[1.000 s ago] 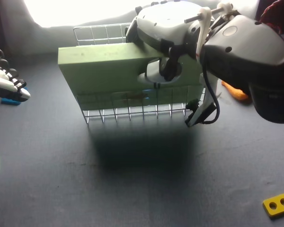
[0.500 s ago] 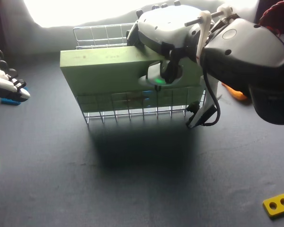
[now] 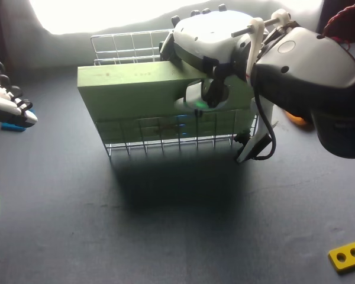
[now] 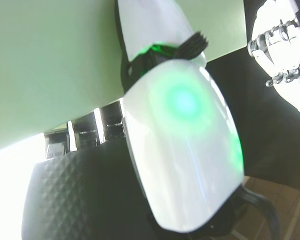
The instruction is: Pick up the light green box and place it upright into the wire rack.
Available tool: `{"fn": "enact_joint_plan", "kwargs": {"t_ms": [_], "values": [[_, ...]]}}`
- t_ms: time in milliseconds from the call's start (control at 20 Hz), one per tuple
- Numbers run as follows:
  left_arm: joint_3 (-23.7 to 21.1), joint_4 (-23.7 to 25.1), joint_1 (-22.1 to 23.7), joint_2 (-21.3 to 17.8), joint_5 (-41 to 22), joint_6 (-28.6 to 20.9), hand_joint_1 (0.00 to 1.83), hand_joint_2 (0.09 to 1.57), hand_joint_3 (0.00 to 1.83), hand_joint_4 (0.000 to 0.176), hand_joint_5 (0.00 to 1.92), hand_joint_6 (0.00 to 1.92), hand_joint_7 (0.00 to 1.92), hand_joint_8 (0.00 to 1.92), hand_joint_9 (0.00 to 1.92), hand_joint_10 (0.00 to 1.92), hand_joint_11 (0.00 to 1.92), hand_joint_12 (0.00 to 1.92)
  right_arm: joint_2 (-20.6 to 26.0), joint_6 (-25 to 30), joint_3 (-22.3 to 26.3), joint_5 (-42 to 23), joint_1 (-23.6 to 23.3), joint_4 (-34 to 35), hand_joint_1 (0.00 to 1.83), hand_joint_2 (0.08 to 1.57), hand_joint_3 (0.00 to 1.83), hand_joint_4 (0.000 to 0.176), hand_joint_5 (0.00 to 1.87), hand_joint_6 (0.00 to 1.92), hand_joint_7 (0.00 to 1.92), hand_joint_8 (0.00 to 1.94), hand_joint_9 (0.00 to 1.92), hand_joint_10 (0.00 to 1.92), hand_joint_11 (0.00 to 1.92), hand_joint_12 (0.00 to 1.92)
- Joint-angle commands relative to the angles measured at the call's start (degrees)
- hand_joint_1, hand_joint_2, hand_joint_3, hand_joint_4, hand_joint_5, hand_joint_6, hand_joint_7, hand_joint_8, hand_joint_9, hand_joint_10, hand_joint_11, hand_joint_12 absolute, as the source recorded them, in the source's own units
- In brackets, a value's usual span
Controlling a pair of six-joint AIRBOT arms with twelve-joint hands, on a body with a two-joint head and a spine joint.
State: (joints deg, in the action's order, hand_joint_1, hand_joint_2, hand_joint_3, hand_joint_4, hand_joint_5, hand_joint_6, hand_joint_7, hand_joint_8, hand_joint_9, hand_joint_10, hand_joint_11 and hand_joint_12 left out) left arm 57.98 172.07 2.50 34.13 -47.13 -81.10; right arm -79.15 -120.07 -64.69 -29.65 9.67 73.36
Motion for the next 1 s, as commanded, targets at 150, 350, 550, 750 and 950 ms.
{"fn": "enact_joint_plan", "kwargs": {"t_ms": [150, 350, 550, 750, 950], "values": [[0.3, 0.5, 0.6, 0.2, 4.3, 0.0, 0.20, 1.36, 0.00, 0.000, 0.20, 0.00, 0.22, 0.00, 0.24, 0.00, 0.00, 0.85, 0.0, 0.4, -0.4, -2.2, 0.2, -2.9, 1.22, 1.18, 0.00, 0.000, 0.84, 1.11, 0.88, 1.25, 0.68, 1.34, 0.45, 1.81], [0.2, 0.5, 0.6, 0.2, 4.3, 0.0, 0.17, 1.37, 0.00, 0.000, 0.20, 0.00, 0.22, 0.00, 0.25, 0.00, 0.00, 0.86, 0.0, 0.6, -0.6, -2.2, 0.2, -2.9, 1.10, 1.16, 0.00, 0.000, 0.55, 0.38, 0.70, 0.19, 0.57, 0.63, 0.13, 1.53], [0.2, 0.5, 0.6, 0.2, 4.3, 0.0, 0.16, 1.37, 0.00, 0.000, 0.19, 0.00, 0.23, 0.00, 0.26, 0.00, 0.00, 0.84, 0.0, 0.6, -0.6, -2.2, 0.2, -3.0, 1.09, 1.11, 0.00, 0.000, 0.48, 0.08, 0.60, 0.00, 0.51, 0.31, 0.01, 1.40], [0.1, 0.5, 0.6, 0.2, 4.3, 0.0, 0.17, 1.36, 0.00, 0.000, 0.20, 0.00, 0.24, 0.00, 0.25, 0.00, 0.00, 0.84, 0.0, 0.5, -0.6, -2.0, -0.1, -3.1, 1.06, 1.08, 0.00, 0.000, 0.39, 0.00, 0.49, 0.00, 0.48, 0.13, 0.00, 1.29], [0.1, 0.5, 0.5, 0.1, 4.3, 0.0, 0.17, 1.37, 0.00, 0.000, 0.19, 0.00, 0.22, 0.00, 0.24, 0.00, 0.00, 0.84, 1.1, -0.2, -0.4, -1.5, -1.4, -3.0, 1.08, 1.04, 0.00, 0.000, 0.32, 0.00, 0.37, 0.00, 0.41, 0.06, 0.00, 1.16]]}}
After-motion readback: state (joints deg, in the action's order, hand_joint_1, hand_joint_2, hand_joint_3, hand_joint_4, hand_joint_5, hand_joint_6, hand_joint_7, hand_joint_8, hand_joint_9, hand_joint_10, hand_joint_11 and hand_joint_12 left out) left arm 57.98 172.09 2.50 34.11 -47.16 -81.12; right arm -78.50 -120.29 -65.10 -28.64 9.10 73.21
